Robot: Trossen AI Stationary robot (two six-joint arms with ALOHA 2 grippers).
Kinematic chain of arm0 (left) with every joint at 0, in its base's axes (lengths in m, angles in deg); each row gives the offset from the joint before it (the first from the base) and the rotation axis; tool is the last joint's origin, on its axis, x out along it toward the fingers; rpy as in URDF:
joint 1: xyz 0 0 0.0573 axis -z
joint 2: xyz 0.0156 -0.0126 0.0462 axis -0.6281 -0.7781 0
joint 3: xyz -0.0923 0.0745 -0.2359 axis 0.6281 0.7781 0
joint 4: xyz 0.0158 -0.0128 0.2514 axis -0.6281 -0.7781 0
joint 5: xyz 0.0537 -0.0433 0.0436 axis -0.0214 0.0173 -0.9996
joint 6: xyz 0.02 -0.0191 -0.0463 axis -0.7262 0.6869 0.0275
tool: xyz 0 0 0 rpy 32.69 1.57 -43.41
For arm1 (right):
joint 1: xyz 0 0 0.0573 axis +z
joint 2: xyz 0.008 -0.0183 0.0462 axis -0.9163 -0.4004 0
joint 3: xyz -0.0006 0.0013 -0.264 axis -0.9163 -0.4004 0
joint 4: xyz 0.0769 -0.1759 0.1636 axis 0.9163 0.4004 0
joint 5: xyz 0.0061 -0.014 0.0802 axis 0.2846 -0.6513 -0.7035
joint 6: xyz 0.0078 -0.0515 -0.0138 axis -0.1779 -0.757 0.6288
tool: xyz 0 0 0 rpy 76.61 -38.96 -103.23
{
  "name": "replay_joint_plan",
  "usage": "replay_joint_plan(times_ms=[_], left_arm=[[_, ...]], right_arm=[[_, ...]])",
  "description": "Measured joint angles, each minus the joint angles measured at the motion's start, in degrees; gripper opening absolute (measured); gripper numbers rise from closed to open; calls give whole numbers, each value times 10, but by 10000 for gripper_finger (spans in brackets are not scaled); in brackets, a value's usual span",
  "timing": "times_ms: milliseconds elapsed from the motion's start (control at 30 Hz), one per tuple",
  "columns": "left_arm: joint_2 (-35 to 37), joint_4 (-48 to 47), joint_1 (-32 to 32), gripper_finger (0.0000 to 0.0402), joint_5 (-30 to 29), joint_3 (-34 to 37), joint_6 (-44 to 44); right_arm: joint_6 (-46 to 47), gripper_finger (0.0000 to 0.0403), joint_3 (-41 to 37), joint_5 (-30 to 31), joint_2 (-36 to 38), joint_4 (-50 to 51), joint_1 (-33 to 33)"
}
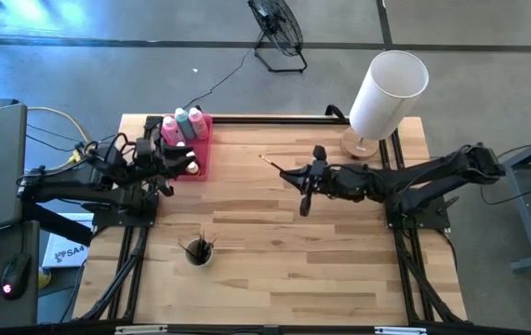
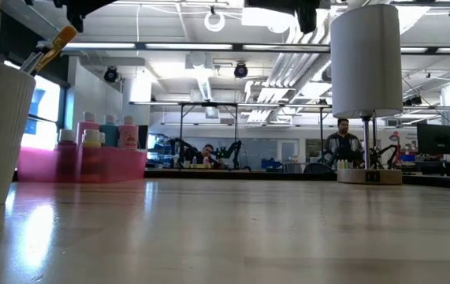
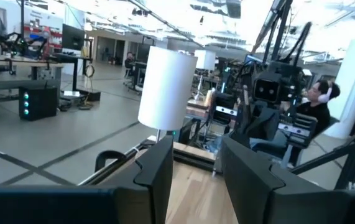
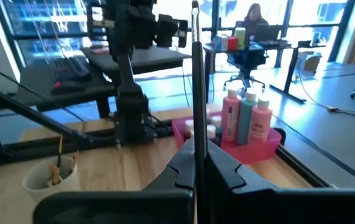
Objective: Pick & Place Paint Supplies
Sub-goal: Put the silver paintbrush into the light brown cup
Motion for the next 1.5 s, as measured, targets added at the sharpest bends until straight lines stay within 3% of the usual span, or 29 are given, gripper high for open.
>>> replay_joint_plan(times_ms=[233,467,667,933,1500], left_arm=[[0,-25,0,132,0,0,0],[0,-24,0,132,2,0,0],[0,-20,0,132,61,0,-3],[0,-17,0,132,75,0,2],[-69,100,0,132,137,0,-19]], right_arm=[[-1,4,26,32,-52,-17,25],[-2,4,69,25,-84,-11,18],[-2,4,73,9,-85,-22,13],[0,4,73,-18,-85,-32,14],[40,4,73,-10,-85,-54,11]])
